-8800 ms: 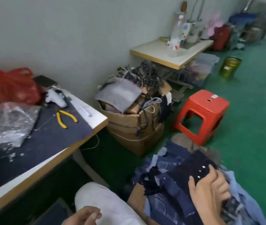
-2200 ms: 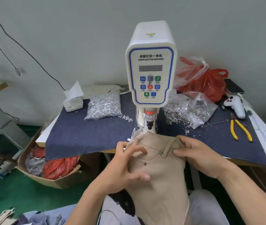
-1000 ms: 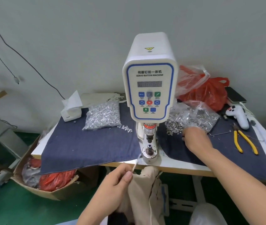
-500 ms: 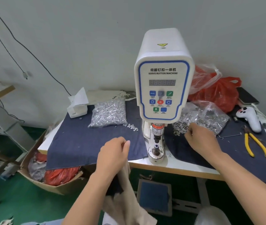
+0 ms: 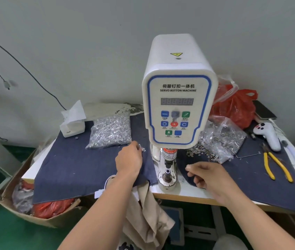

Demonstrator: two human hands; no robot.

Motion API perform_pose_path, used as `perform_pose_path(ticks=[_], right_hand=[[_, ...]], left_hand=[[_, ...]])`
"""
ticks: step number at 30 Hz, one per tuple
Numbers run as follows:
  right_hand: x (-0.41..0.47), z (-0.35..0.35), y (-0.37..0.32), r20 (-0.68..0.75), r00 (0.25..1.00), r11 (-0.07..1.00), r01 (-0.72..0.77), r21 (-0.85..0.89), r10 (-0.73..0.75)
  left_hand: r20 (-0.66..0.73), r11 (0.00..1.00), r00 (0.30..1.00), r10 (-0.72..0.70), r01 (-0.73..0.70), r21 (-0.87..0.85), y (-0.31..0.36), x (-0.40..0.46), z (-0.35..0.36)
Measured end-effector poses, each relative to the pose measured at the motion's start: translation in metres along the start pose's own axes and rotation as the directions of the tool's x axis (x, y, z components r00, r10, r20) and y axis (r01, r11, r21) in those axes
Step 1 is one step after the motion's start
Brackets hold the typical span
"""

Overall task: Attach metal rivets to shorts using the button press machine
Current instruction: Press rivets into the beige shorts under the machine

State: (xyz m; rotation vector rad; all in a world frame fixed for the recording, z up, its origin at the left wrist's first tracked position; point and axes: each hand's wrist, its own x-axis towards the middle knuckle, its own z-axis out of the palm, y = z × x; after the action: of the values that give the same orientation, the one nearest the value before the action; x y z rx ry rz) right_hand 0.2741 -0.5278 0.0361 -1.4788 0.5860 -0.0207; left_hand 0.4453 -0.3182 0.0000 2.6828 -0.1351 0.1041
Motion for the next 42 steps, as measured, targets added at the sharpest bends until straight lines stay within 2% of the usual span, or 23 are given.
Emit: perform_pose_path(ticks=[8,15,18,24,29,36,39,42], right_hand=[[-0.005,0.012,0.001,0.053,0.999,0.998,-0.011,0.057,0.008],[-0.005,0.029,-0.004,0.082,0.992,0.973,-0.111,0.205,0.096],[-0.005,0.036,-0.007,0.104,0.986,0.964,-0.150,0.220,0.129],[-0.007,0.048,-0.008,0.189,0.962,0.906,-0.252,0.341,0.197],[-0.011,0.052,-0.010,0.200,0.953,0.875,-0.289,0.388,0.227],[-0.014,0.053,-0.012,0.228,0.950,0.843,-0.298,0.448,0.215],[-0.015,0.043,-0.009,0.253,0.950,0.879,-0.272,0.392,0.181],[-0.012,0.028,-0.007,0.156,0.979,0.952,-0.166,0.257,0.128]], left_hand=[[-0.041,0.999,0.999,-0.026,0.024,-0.041,0.000,0.000,0.002],[-0.020,0.974,0.998,-0.065,0.059,-0.217,-0.002,-0.012,-0.008],[0.022,0.945,1.000,-0.014,0.020,-0.325,-0.004,-0.021,-0.018],[0.096,0.920,0.987,0.127,-0.080,-0.384,-0.009,-0.055,-0.038],[0.147,0.842,0.982,0.120,-0.022,-0.538,-0.007,-0.076,-0.045],[0.209,0.750,0.965,0.162,0.017,-0.661,0.009,-0.089,-0.043],[0.216,0.715,0.962,0.170,0.031,-0.699,0.013,-0.093,-0.040],[0.220,0.713,0.958,0.184,0.024,-0.700,0.016,-0.097,-0.037]])
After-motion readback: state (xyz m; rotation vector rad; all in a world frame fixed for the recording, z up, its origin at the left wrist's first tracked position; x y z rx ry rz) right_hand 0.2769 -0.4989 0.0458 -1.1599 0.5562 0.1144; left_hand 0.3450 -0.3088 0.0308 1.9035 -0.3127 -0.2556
